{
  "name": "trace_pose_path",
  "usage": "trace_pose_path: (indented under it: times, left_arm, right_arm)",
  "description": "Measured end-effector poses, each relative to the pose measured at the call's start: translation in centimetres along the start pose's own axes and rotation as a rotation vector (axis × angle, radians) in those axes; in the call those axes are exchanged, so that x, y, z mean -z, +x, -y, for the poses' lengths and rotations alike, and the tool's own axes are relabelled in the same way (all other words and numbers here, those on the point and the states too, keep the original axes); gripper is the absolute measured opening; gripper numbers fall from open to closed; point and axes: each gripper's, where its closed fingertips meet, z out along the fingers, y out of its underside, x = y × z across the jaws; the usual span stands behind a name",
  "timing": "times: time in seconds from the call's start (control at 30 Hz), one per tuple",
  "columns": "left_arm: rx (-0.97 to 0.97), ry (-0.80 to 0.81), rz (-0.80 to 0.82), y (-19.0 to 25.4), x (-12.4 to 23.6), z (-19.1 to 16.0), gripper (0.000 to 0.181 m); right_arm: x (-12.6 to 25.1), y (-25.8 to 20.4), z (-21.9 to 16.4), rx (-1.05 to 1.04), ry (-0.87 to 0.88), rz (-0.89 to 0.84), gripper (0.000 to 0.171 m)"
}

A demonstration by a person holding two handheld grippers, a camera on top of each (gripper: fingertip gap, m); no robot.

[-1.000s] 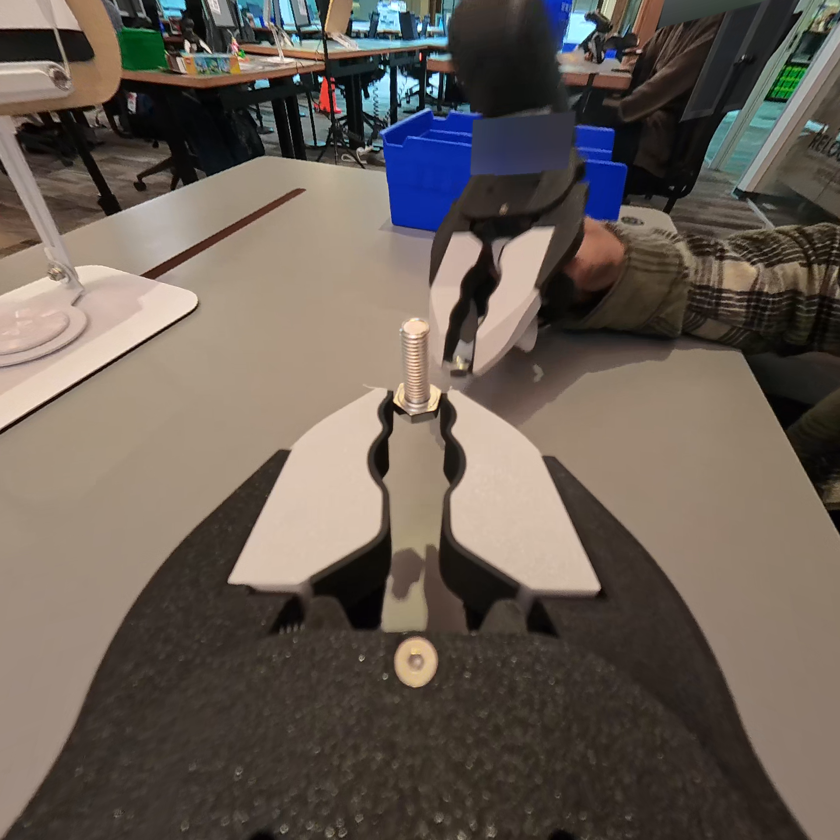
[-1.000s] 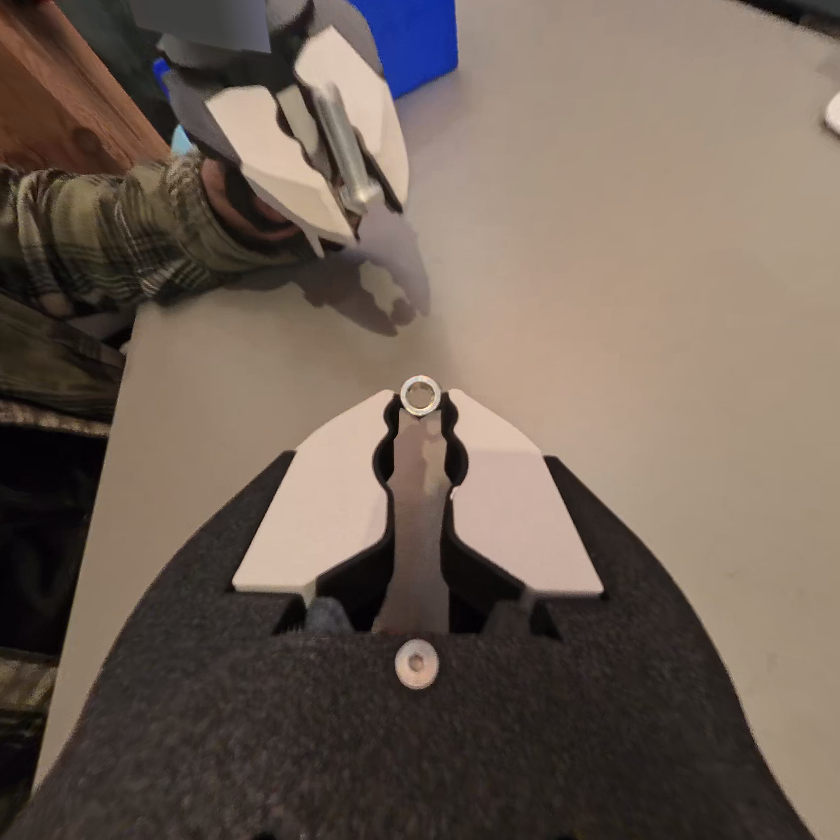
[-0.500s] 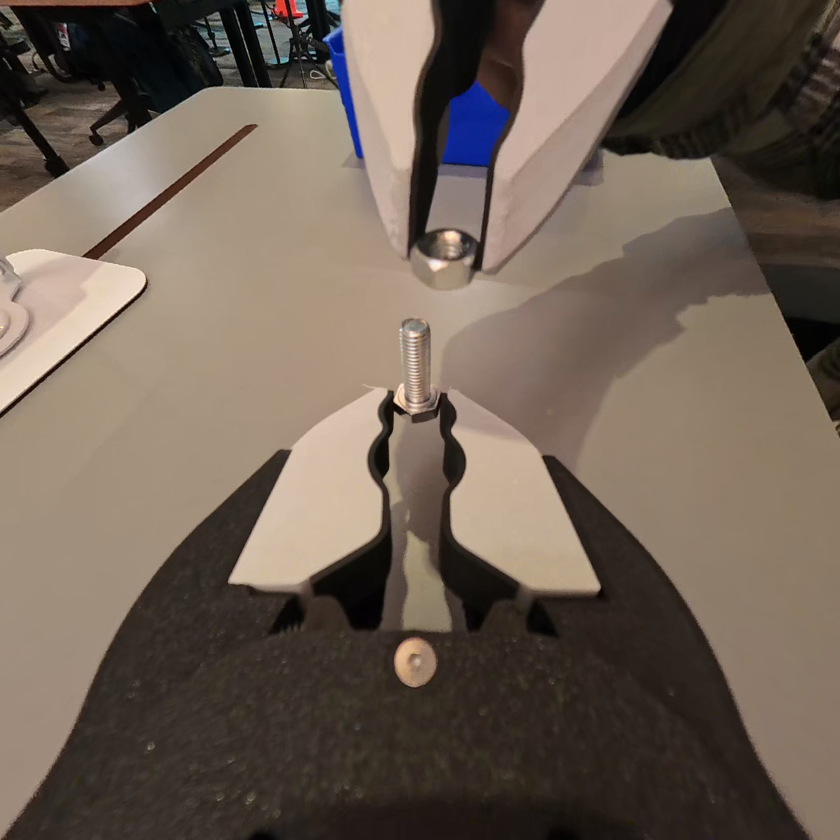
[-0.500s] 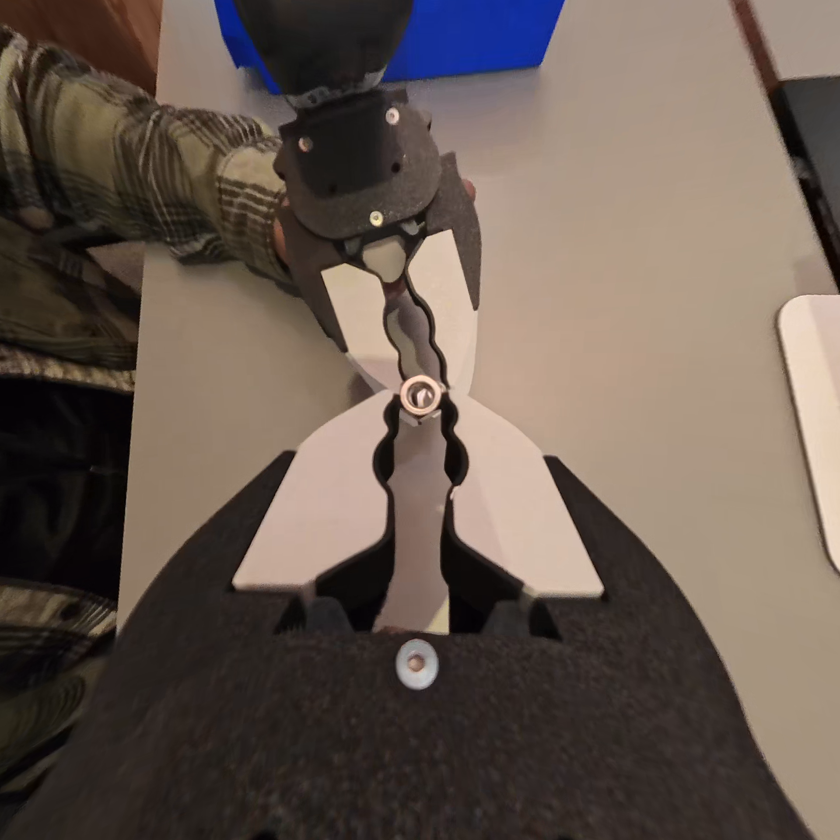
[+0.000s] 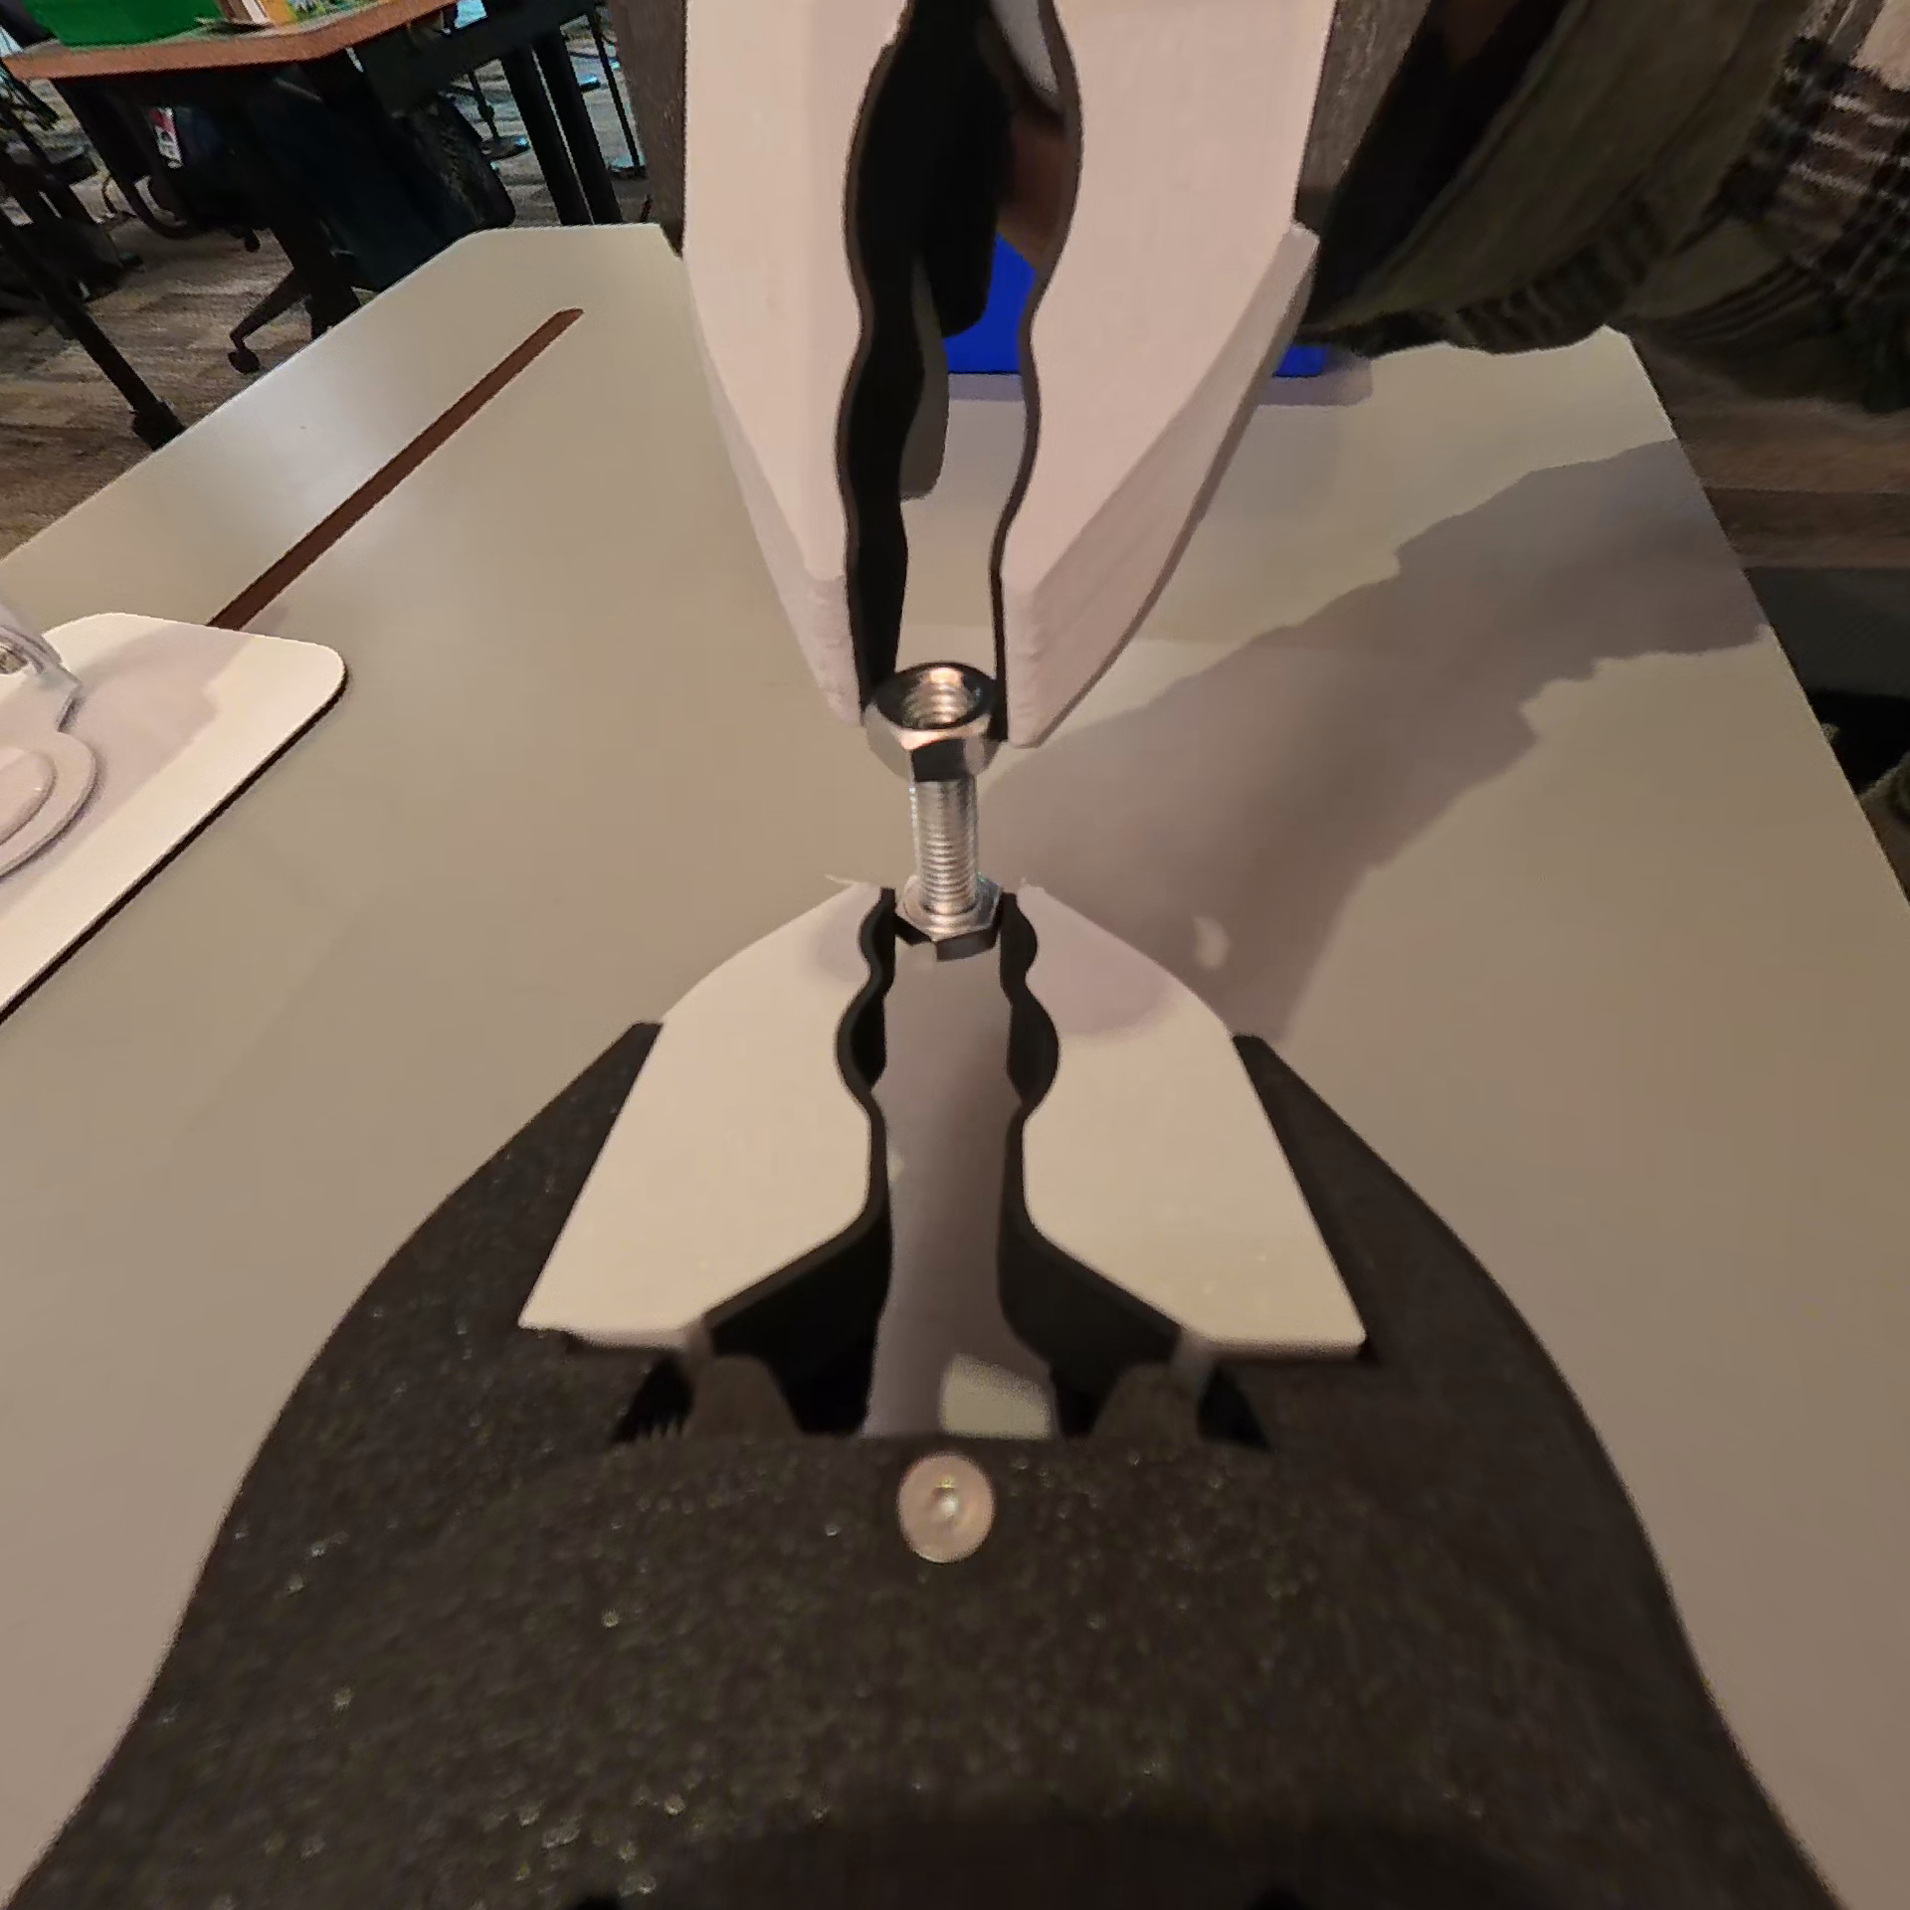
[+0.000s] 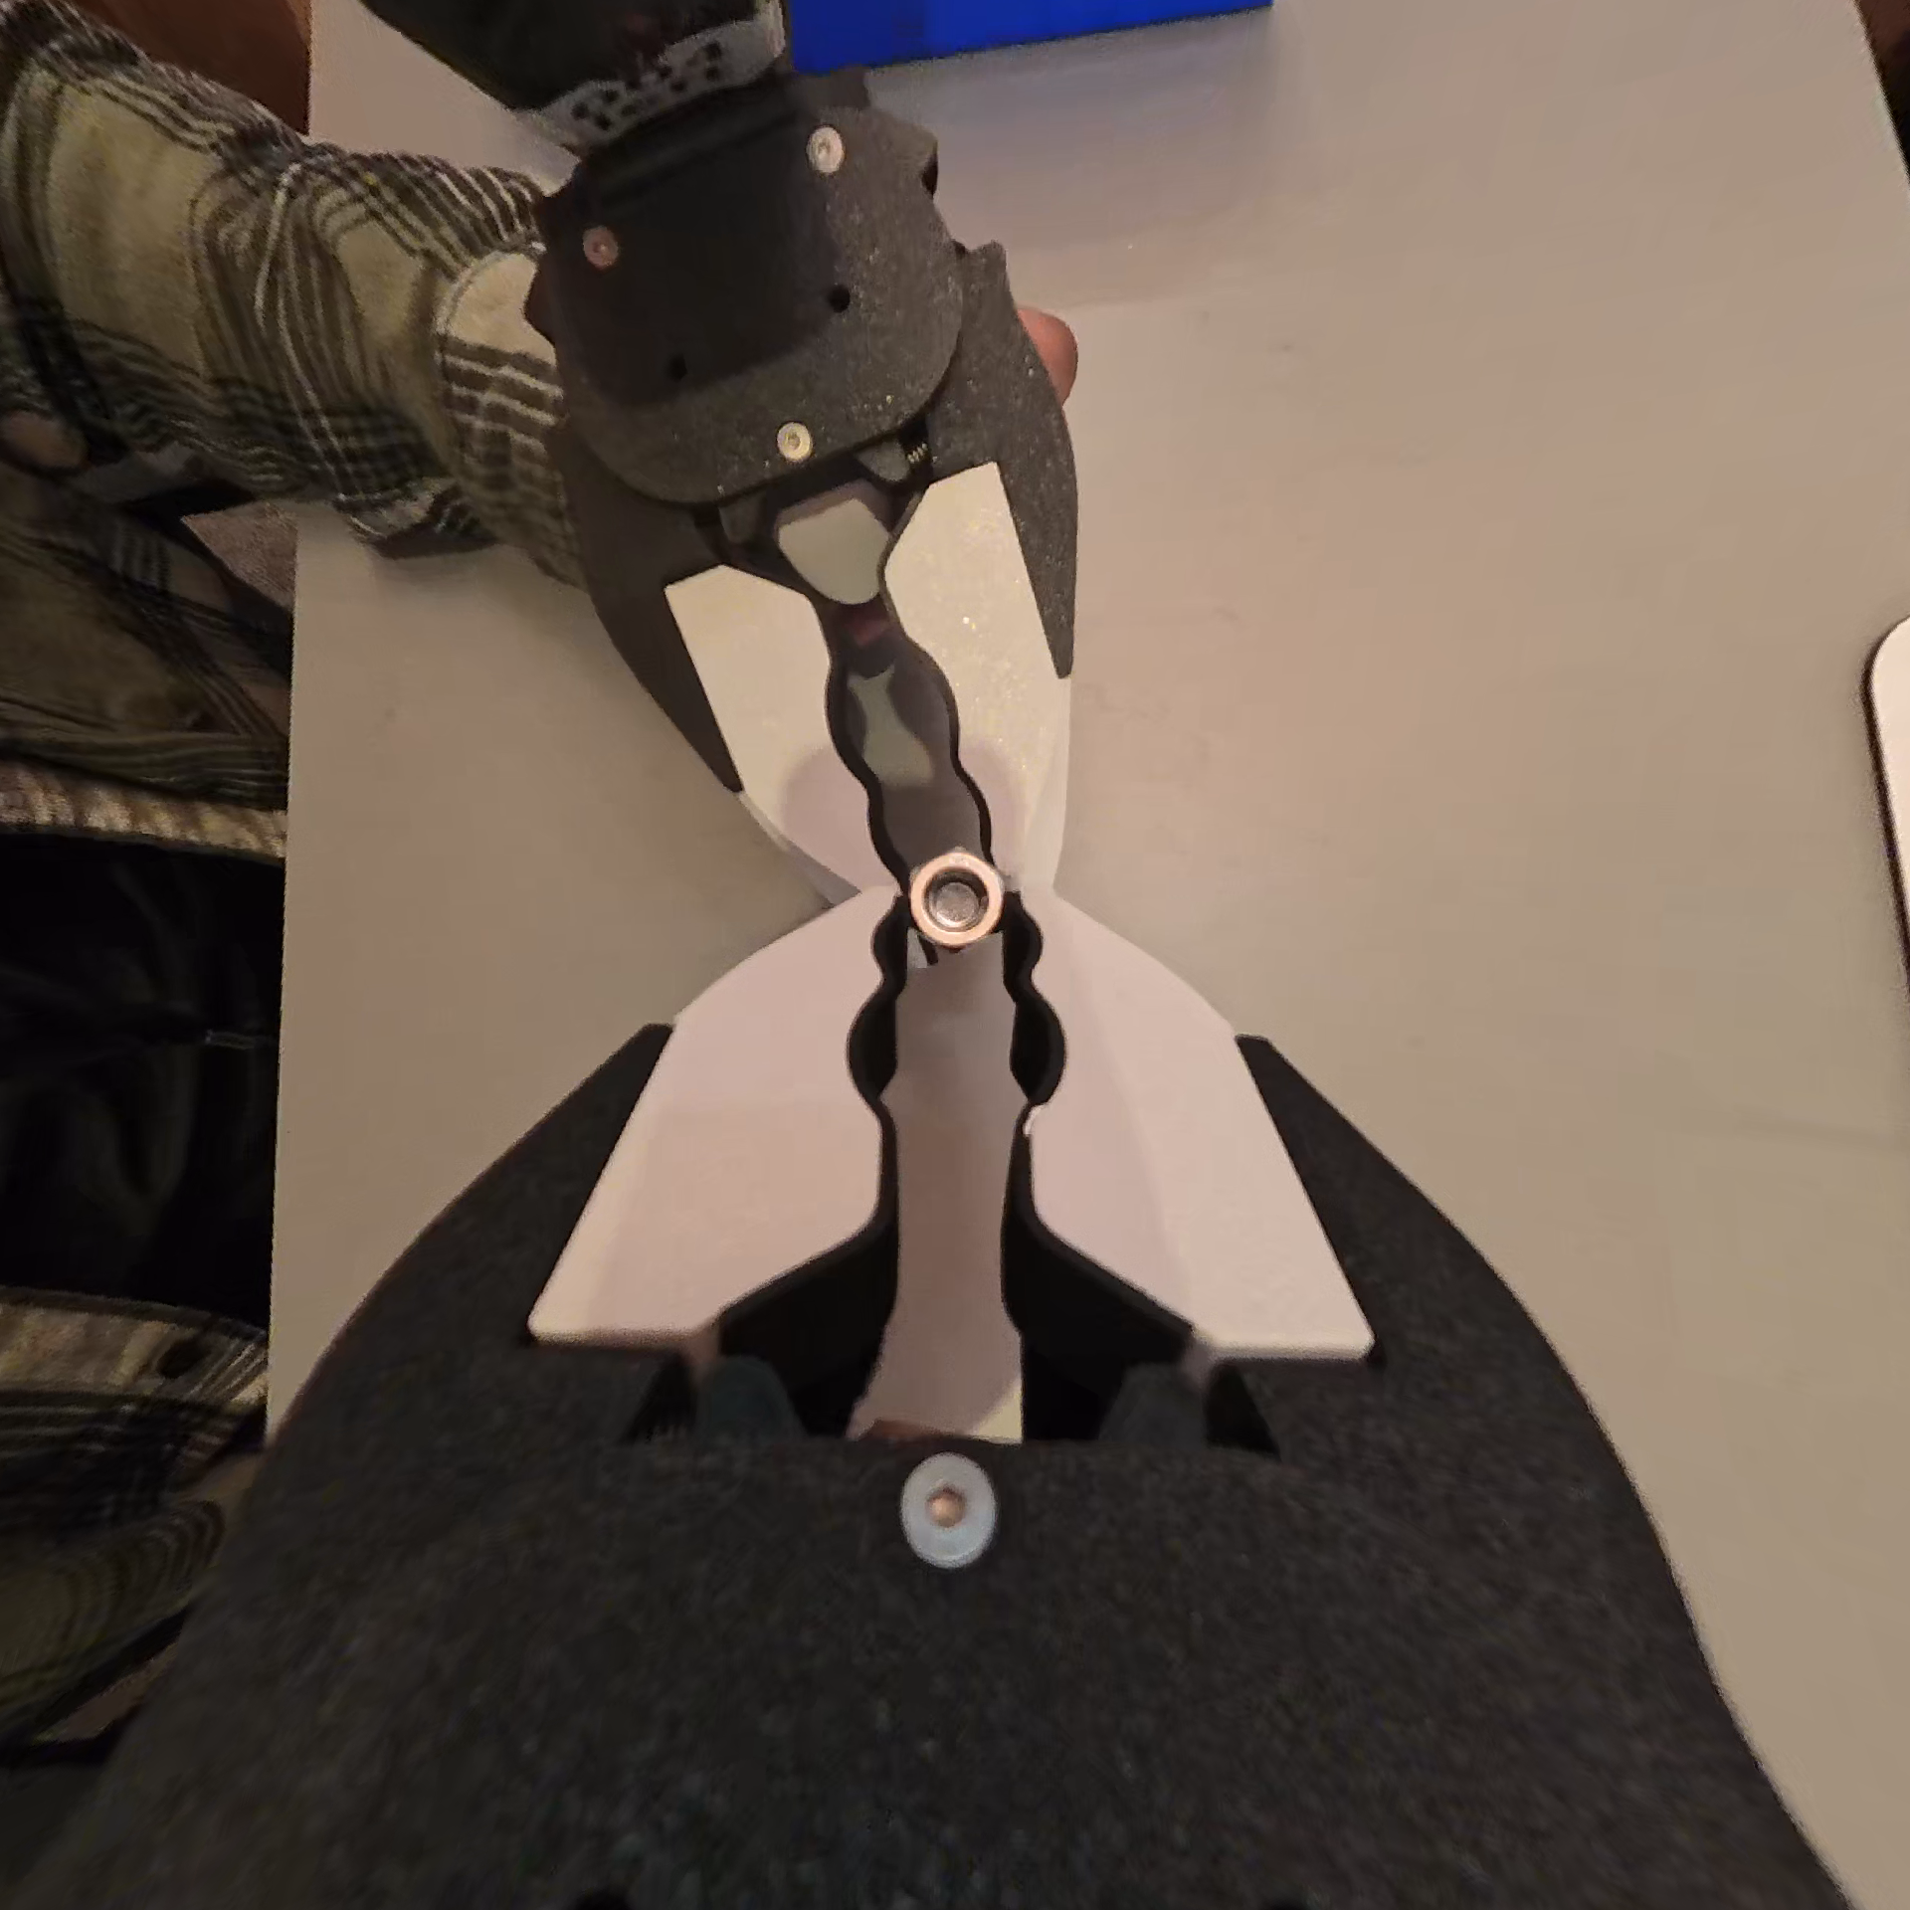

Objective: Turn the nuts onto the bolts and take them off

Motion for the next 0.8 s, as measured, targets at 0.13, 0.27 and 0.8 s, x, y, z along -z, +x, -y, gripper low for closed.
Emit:
trace_pose_path:
  times: [0.13, 0.27, 0.8]
  left_arm:
    - [-0.01, 0.005, 0.014, 0.0, -0.1, 0.1, 0.019]
    - [0.006, 0.027, 0.032, -0.3, 0.2, 0.5, 0.019]
    - [-0.11, -0.08, 0.105, -0.2, -0.5, -0.5, 0.019]
  right_arm:
    - [0.1, 0.1, 0.0, -0.043, 0.029, 0.018, 0.017]
    - [0.4, 0.4, 0.3, -0.103, 0.098, -0.005, 0.017]
    - [-0.1, -0.1, -1.2, -0.212, -0.117, -0.052, 0.017]
